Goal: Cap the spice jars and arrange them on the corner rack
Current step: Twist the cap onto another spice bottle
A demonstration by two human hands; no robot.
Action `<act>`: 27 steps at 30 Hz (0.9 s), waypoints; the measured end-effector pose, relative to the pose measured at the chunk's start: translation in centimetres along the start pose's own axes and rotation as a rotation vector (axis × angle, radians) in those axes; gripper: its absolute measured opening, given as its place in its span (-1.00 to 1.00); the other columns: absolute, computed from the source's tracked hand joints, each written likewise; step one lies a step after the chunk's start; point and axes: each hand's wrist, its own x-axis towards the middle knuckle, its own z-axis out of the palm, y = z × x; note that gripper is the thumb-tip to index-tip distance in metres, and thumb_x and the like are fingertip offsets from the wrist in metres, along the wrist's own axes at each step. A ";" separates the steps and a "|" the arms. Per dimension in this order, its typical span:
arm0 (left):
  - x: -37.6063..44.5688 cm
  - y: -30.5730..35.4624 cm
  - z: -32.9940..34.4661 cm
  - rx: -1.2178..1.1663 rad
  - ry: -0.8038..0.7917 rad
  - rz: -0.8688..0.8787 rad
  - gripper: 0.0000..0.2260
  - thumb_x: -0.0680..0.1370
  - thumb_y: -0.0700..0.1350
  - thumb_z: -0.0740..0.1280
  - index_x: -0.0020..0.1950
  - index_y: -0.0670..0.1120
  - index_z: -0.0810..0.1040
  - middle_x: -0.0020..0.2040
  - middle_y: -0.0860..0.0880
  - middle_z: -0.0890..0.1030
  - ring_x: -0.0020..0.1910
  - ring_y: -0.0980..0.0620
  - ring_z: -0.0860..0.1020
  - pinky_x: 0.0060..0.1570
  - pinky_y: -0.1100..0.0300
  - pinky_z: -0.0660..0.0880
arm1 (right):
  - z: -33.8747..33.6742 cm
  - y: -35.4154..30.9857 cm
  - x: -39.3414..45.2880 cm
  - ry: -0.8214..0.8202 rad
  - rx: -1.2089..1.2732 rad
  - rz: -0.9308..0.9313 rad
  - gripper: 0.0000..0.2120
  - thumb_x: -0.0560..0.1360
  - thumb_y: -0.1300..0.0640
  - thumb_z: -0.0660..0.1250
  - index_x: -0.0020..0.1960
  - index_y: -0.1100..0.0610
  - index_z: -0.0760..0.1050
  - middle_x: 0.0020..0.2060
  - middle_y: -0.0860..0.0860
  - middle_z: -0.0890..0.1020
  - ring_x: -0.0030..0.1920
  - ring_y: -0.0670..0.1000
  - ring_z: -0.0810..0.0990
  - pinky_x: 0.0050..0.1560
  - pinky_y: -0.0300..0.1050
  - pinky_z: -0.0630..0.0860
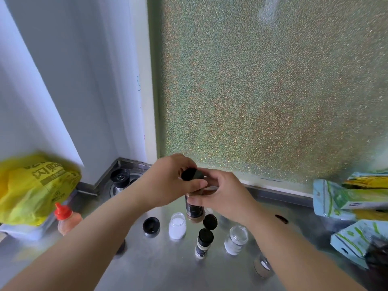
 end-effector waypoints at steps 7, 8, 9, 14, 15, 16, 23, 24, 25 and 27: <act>-0.9 -6.6 0.3 -0.124 0.071 -0.199 -0.56 0.36 0.06 0.44 0.19 0.04 0.42 0.01 0.09 0.49 -0.03 0.14 0.51 -0.01 0.30 0.44 | 4.7 1.4 5.2 -0.041 -0.026 0.030 -0.66 0.30 0.15 0.51 0.02 -0.06 0.53 -0.06 -0.09 0.68 -0.07 -0.16 0.65 0.01 -0.25 0.54; -1.2 -7.9 0.3 -0.114 0.076 -0.221 -0.57 0.37 0.06 0.42 0.19 0.06 0.42 0.03 0.09 0.47 -0.02 0.16 0.51 0.01 0.27 0.45 | 5.4 1.7 6.2 -0.052 -0.036 0.037 -0.64 0.30 0.16 0.50 0.04 -0.05 0.51 -0.06 -0.10 0.67 -0.07 -0.15 0.65 0.01 -0.26 0.54; -1.5 -9.1 0.2 -0.104 0.084 -0.250 -0.59 0.39 0.05 0.41 0.19 0.07 0.42 0.04 0.09 0.47 -0.03 0.16 0.51 0.02 0.25 0.45 | 6.1 2.2 7.2 -0.065 -0.048 0.050 -0.62 0.30 0.17 0.50 0.07 -0.03 0.50 -0.06 -0.11 0.66 -0.08 -0.15 0.64 0.00 -0.28 0.53; -2.5 -15.5 0.0 -0.082 0.164 -0.422 -0.72 0.43 -0.10 0.38 0.13 0.01 0.49 0.03 0.03 0.49 -0.08 0.08 0.52 -0.02 0.21 0.47 | 9.7 4.5 13.1 -0.074 -0.157 0.079 -0.59 0.27 0.24 0.51 0.04 0.00 0.47 -0.03 -0.01 0.63 0.00 -0.01 0.62 0.08 -0.13 0.51; -2.6 -16.7 0.1 -0.090 0.173 -0.449 -0.72 0.43 -0.10 0.38 0.13 0.01 0.49 0.02 0.04 0.49 -0.10 0.12 0.51 -0.06 0.29 0.45 | 10.3 4.9 14.4 -0.072 -0.182 0.083 -0.59 0.27 0.24 0.50 0.05 0.01 0.48 -0.03 0.00 0.63 0.00 0.01 0.61 0.09 -0.10 0.51; -2.7 -17.6 0.2 -0.094 0.180 -0.461 -0.72 0.43 -0.10 0.38 0.13 0.03 0.49 0.02 0.06 0.48 -0.12 0.18 0.50 -0.11 0.39 0.41 | 10.8 5.1 15.5 -0.073 -0.204 0.086 -0.60 0.28 0.24 0.49 0.07 0.04 0.49 -0.04 0.00 0.63 0.00 0.01 0.60 0.06 -0.12 0.50; -2.4 -21.2 0.5 -0.096 0.184 -0.466 -0.74 0.45 -0.09 0.37 0.12 0.02 0.50 0.03 0.06 0.51 -0.11 0.20 0.50 -0.14 0.48 0.38 | 14.5 7.4 21.3 -0.100 -0.337 0.068 -0.77 0.31 0.27 0.41 -0.04 0.12 0.56 -0.18 0.04 0.64 -0.16 -0.01 0.54 -0.20 -0.22 0.40; -2.3 -21.5 0.5 -0.093 0.187 -0.458 -0.74 0.45 -0.10 0.37 0.12 0.02 0.50 0.03 0.07 0.50 -0.11 0.20 0.49 -0.15 0.49 0.37 | 15.1 8.1 21.9 -0.103 -0.352 0.071 -0.80 0.30 0.27 0.39 -0.10 0.08 0.55 -0.22 0.03 0.63 -0.18 0.00 0.55 -0.18 -0.19 0.43; -2.1 -21.7 0.5 -0.088 0.189 -0.452 -0.74 0.45 -0.10 0.37 0.13 0.01 0.50 0.03 0.07 0.50 -0.11 0.19 0.49 -0.14 0.46 0.37 | 15.6 8.7 22.3 -0.113 -0.367 0.074 -0.82 0.28 0.26 0.37 -0.16 0.04 0.53 -0.24 0.02 0.62 -0.18 0.01 0.54 -0.15 -0.16 0.45; -1.9 -22.1 0.6 -0.069 0.188 -0.449 -0.74 0.45 -0.11 0.36 0.13 0.01 0.50 0.04 0.07 0.50 -0.09 0.15 0.49 -0.12 0.40 0.37 | 16.3 9.7 22.8 -0.142 -0.402 0.083 -0.82 0.28 0.25 0.36 -0.13 0.08 0.53 -0.17 0.06 0.65 -0.11 0.05 0.57 -0.08 -0.12 0.47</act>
